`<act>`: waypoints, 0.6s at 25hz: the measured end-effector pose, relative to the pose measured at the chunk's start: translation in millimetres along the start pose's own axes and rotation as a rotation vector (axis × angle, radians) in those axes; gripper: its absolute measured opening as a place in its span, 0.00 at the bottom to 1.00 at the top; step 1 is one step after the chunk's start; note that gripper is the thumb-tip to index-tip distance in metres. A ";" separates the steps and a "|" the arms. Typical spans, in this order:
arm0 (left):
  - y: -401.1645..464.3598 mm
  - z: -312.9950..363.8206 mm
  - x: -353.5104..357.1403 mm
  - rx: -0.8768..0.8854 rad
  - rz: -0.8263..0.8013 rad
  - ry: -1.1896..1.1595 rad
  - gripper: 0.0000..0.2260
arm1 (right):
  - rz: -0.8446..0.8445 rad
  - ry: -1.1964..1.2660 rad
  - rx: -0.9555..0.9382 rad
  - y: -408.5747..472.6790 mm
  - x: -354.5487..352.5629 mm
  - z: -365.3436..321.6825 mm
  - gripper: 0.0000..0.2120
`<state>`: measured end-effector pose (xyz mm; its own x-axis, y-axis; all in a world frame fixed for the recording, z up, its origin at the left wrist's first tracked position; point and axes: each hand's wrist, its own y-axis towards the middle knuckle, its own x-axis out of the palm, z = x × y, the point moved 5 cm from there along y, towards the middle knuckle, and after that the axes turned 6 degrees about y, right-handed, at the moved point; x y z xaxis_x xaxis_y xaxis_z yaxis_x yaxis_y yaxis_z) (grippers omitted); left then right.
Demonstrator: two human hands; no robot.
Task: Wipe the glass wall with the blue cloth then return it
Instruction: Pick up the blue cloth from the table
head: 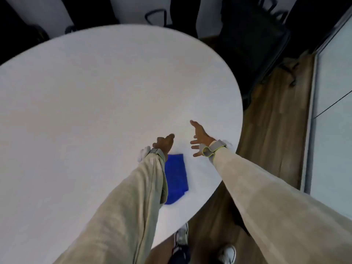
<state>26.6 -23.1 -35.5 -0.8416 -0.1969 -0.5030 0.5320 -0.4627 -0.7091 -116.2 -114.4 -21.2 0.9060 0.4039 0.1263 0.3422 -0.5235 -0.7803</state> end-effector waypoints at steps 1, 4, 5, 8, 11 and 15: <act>4.5 -21.2 -4.6 -0.057 0.045 0.104 0.34 | 0.026 -0.077 0.004 6.9 5.5 18.2 0.36; 22.8 -88.9 -2.3 -0.177 0.068 0.252 0.18 | 0.060 -0.302 0.070 32.7 17.9 80.1 0.32; 14.9 -94.2 2.4 -0.173 0.048 0.290 0.18 | 0.056 -0.347 0.068 34.1 21.4 94.2 0.26; 5.1 -95.7 14.2 -0.210 0.041 0.105 0.19 | 0.051 -0.453 0.077 33.8 37.0 106.9 0.23; 4.4 -77.7 29.4 -0.153 -0.043 -0.140 0.22 | 0.045 -0.391 0.067 32.5 34.7 100.9 0.23; -3.8 -22.9 49.3 -0.072 -0.168 -0.346 0.23 | 0.158 -0.226 -0.011 13.0 -19.1 52.5 0.17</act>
<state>-14.7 -11.3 -68.9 -0.8929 -0.4087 -0.1891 0.3786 -0.4542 -0.8065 -142.1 -89.6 -66.0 0.8703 0.4730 -0.1370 0.2049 -0.6008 -0.7727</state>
